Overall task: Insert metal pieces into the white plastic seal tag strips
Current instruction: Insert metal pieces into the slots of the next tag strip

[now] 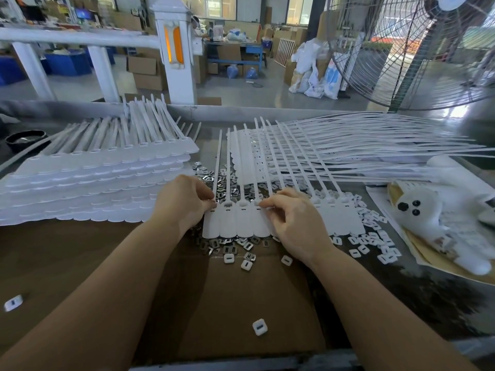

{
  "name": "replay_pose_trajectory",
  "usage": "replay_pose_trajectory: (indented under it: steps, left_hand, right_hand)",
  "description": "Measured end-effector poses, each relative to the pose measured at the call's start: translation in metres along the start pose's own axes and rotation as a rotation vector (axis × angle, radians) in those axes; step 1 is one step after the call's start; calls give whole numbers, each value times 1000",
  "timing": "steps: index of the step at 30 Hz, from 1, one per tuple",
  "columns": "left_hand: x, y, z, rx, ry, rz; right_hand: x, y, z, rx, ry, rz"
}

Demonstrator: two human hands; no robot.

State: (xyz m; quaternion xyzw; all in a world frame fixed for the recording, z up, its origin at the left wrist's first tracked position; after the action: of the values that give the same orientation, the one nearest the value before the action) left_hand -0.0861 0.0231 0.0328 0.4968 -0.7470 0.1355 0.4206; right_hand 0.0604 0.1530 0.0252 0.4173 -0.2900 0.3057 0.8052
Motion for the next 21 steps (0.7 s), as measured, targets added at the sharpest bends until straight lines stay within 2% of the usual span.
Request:
replay_pose_trajectory:
  steps: [9, 13, 21]
  left_hand:
    - [1, 0, -3, -71, 76, -13]
    - [-1, -1, -7, -167, 157, 4]
    - [7, -2, -3, -74, -155, 21]
  right_hand:
    - [0, 1, 0, -8, 3, 6]
    - [0, 4, 1, -35, -4, 34]
    - [3, 9, 3, -67, 11, 86]
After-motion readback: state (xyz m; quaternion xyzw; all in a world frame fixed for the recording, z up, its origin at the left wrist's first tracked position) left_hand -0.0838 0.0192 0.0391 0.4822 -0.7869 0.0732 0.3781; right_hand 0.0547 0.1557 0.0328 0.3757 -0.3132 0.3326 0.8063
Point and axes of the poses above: each hand's wrist, its own y-axis towards the middle knuckle, its own x-axis out of the back of the hand, z = x × y, the point moved 5 cm from there along y, towards the middle knuckle, and after that the axes turned 6 degrees about -z, right-handed, at the moved point
